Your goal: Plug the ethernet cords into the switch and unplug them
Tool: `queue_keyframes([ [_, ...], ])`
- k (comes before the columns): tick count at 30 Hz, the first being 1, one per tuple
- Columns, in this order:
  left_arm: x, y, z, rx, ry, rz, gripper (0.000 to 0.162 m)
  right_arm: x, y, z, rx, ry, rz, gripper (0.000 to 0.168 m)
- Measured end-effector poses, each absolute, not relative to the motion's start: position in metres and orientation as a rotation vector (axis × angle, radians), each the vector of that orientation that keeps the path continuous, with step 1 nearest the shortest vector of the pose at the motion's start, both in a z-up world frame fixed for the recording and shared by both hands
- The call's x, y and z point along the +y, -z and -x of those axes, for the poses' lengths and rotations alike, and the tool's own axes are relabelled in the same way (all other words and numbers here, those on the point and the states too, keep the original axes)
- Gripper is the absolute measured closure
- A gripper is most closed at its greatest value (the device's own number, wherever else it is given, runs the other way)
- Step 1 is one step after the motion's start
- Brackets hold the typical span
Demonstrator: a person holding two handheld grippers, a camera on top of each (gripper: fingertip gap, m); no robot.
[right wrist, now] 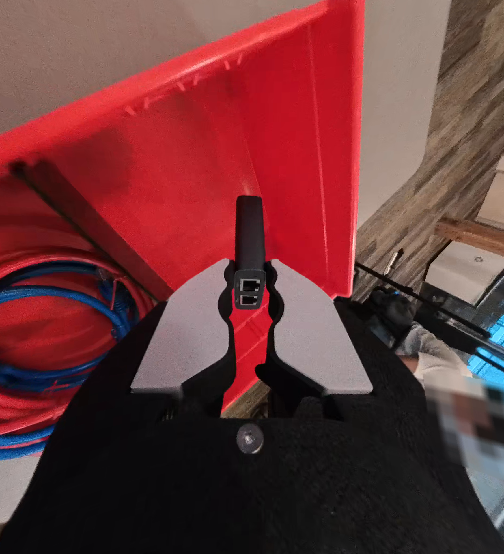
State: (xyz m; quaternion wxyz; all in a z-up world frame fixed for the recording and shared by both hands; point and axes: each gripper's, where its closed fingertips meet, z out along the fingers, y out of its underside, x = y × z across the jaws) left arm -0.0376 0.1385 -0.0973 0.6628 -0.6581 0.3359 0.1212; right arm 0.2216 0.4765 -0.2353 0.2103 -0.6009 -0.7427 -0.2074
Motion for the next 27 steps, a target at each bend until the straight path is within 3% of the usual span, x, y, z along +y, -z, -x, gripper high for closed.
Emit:
queue_keyframes([
  [4, 0.151, 0.115, 0.067, 0.656, -0.351, 1.643, 0.12, 0.488, 0.246, -0.22, -2.051, 0.625, 1.796, 0.144],
  [6, 0.154, 0.118, 0.075, 0.62, -0.36, 1.673, 0.12, 0.49, 0.244, -0.217, -2.01, 0.614, 1.831, 0.124],
  [11, 0.154, 0.12, 0.088, 0.548, -0.374, 1.724, 0.12, 0.491, 0.198, -0.2, -1.793, 0.59, 1.694, 0.116],
  [18, 0.155, 0.121, 0.095, 0.507, -0.366, 1.737, 0.121, 0.371, 0.126, -0.147, -1.416, 0.062, 1.449, 0.14],
  [22, 0.156, 0.122, 0.095, 0.507, -0.383, 1.747, 0.122, 0.264, 0.122, -0.112, -1.317, -0.352, 1.297, 0.146],
  [27, 0.158, 0.122, 0.1, 0.46, -0.435, 1.766, 0.13, 0.228, 0.119, -0.106, -0.983, -0.428, 1.141, 0.155],
])
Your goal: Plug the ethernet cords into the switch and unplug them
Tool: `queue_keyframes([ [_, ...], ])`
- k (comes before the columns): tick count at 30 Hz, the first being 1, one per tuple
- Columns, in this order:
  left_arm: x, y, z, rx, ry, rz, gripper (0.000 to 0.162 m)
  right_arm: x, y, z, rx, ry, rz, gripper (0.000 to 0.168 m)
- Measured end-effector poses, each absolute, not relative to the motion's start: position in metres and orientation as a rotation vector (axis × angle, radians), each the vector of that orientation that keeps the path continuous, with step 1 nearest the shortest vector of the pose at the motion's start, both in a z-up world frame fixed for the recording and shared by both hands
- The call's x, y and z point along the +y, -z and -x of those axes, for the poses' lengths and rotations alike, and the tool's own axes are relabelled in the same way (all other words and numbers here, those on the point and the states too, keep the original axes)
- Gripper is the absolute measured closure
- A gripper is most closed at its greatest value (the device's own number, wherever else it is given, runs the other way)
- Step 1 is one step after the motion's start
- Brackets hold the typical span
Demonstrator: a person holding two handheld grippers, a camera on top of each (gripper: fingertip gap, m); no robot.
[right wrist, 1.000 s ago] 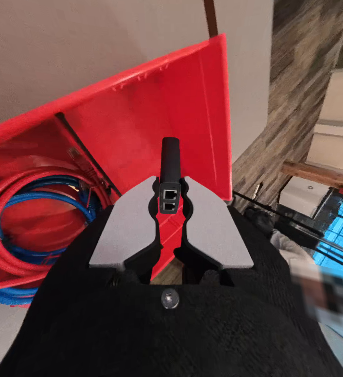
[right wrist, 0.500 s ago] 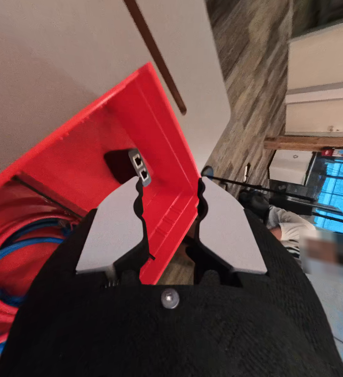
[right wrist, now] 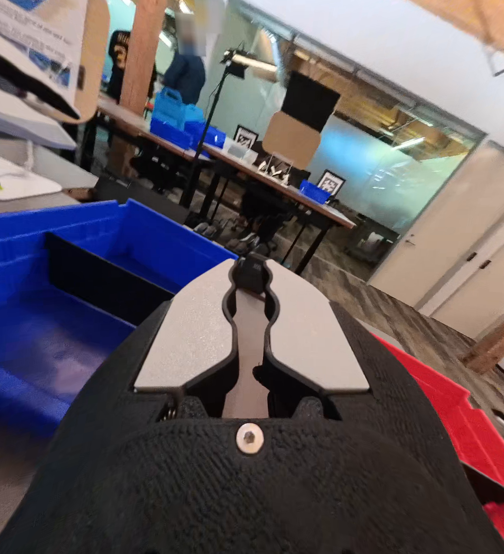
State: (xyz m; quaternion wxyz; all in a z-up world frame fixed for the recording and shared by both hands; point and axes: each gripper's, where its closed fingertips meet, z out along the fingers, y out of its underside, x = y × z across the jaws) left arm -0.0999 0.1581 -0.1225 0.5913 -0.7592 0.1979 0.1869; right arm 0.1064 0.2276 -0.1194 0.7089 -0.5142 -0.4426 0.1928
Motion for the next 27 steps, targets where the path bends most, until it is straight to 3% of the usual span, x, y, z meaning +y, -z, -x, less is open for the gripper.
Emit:
queue_keyframes([
  [8, 0.13, 0.125, 0.13, 0.214, -0.518, 1.733, 0.141, 0.235, 0.148, -0.109, -0.851, -0.439, 1.079, 0.159],
  [19, 0.043, 0.206, 0.173, -0.291, -0.532, 1.565, 0.141, 0.236, 0.179, -0.101, -0.927, -0.497, 1.188, 0.159],
  [21, 0.047, 0.21, 0.17, -0.292, -0.459, 1.576, 0.135, 0.231, 0.181, -0.099, -0.955, -0.517, 1.178, 0.158],
  [27, 0.055, 0.207, 0.156, -0.232, -0.444, 1.553, 0.102, 0.216, 0.188, -0.091, -1.019, -0.697, 1.229, 0.133],
])
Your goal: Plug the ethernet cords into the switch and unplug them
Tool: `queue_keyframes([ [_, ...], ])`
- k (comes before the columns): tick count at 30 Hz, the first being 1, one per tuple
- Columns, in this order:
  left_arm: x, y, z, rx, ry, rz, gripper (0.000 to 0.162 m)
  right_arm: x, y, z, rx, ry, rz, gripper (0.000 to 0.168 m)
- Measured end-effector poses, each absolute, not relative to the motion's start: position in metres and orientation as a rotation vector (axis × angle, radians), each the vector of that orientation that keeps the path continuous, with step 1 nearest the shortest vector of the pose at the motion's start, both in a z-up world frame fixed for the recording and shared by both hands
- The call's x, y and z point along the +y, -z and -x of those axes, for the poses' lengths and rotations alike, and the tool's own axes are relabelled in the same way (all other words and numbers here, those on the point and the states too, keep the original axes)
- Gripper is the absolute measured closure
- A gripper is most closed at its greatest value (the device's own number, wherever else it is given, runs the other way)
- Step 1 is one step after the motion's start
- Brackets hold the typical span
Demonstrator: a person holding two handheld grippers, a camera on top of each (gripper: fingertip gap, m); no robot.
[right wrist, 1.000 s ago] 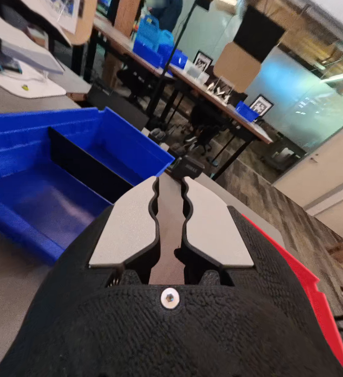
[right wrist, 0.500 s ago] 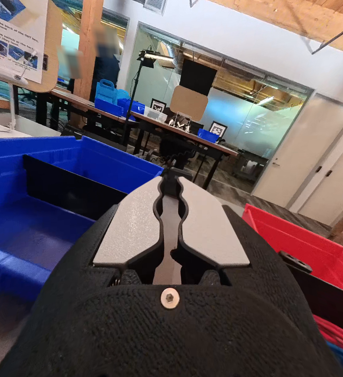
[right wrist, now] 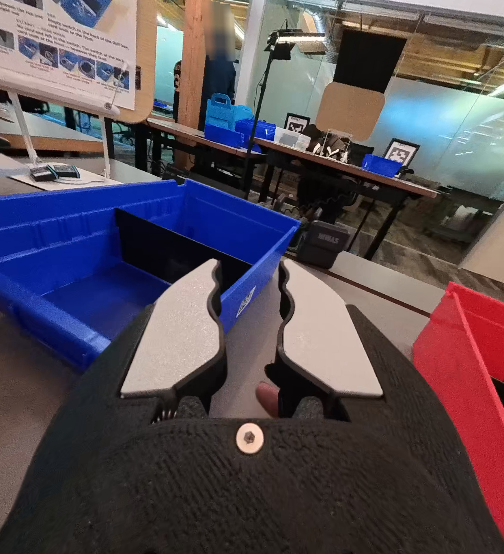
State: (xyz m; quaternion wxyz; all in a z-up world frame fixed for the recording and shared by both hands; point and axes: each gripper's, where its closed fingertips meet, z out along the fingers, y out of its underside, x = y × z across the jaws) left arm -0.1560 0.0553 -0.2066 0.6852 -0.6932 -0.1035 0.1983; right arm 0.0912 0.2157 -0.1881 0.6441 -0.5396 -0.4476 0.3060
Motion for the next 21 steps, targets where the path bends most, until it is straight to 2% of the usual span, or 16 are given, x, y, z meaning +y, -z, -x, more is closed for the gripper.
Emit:
queue_keyframes([
  [3, 0.058, 0.203, 0.148, -0.184, -0.47, 1.541, 0.094, 0.209, 0.187, -0.09, -1.04, -0.832, 1.264, 0.113],
  [5, 0.058, 0.2, 0.145, -0.166, -0.49, 1.533, 0.092, 0.204, 0.189, -0.09, -1.068, -0.926, 1.308, 0.108],
  [8, 0.057, 0.2, 0.147, -0.178, -0.508, 1.537, 0.088, 0.206, 0.188, -0.094, -1.012, -0.966, 1.373, 0.107],
  [10, 0.057, 0.202, 0.151, -0.211, -0.507, 1.545, 0.079, 0.201, 0.189, -0.091, -1.01, -0.965, 1.423, 0.108],
  [12, 0.055, 0.199, 0.155, -0.266, -0.486, 1.521, 0.05, 0.192, 0.191, -0.085, -1.057, -0.957, 1.454, 0.108],
  [15, 0.049, 0.187, 0.157, -0.332, -0.435, 1.436, 0.032, 0.188, 0.196, -0.077, -1.1, -0.881, 1.48, 0.108],
  [21, 0.04, 0.171, 0.159, -0.356, -0.426, 1.353, 0.024, 0.2, 0.233, -0.072, -1.195, -0.573, 1.641, 0.109],
])
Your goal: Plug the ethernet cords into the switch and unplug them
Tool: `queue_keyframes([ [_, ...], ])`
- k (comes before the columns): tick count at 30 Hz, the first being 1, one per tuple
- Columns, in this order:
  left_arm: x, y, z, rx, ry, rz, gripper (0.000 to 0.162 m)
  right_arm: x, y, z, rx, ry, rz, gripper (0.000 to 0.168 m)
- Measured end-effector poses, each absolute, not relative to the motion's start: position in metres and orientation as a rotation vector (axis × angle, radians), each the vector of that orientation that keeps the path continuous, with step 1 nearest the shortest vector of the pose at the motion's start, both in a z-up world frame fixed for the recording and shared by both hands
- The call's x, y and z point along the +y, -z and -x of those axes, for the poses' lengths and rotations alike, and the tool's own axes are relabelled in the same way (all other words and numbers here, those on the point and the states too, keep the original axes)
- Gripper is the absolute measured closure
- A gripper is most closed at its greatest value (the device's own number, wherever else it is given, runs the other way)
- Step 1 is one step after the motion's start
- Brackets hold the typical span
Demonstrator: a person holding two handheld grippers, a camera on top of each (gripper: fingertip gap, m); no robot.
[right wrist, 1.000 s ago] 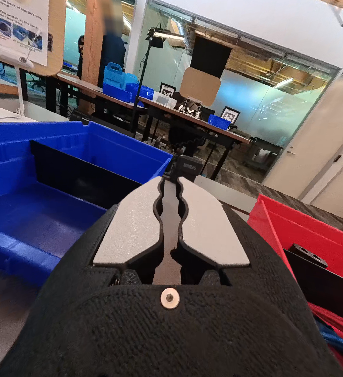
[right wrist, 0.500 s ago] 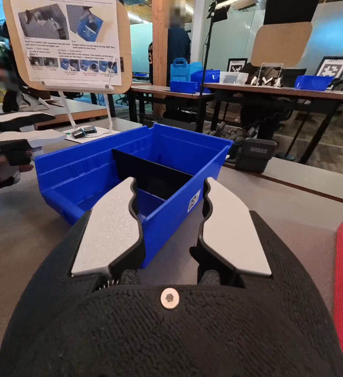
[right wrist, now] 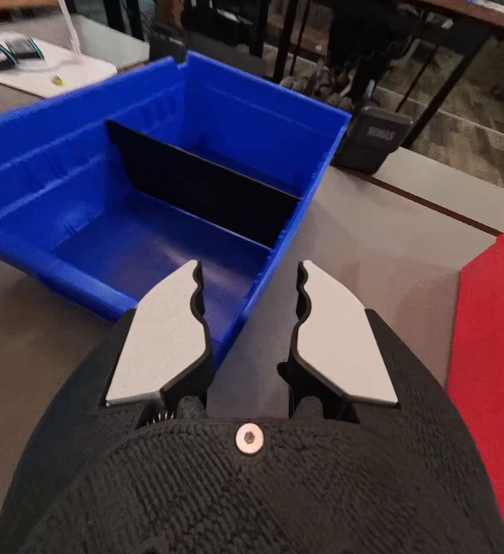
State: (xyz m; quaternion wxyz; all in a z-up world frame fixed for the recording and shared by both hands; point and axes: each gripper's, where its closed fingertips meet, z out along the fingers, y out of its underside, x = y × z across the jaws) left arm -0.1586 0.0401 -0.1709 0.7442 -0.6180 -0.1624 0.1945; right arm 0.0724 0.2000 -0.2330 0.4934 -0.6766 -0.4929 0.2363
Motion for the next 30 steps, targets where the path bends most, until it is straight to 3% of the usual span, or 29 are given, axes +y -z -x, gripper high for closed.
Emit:
queue_keyframes([
  [3, 0.039, 0.169, 0.158, -0.36, -0.406, 1.346, 0.024, 0.207, 0.248, -0.075, -1.254, -0.381, 1.639, 0.122],
  [5, 0.04, 0.168, 0.156, -0.356, -0.387, 1.346, 0.025, 0.205, 0.249, -0.074, -1.266, -0.358, 1.627, 0.142],
  [10, 0.038, 0.168, 0.158, -0.354, -0.418, 1.354, 0.026, 0.204, 0.249, -0.082, -1.289, -0.325, 1.644, 0.155],
  [30, 0.036, 0.202, 0.184, -0.443, -0.536, 1.538, 0.042, 0.099, 0.251, -0.165, -1.674, -0.665, 1.543, 0.143],
])
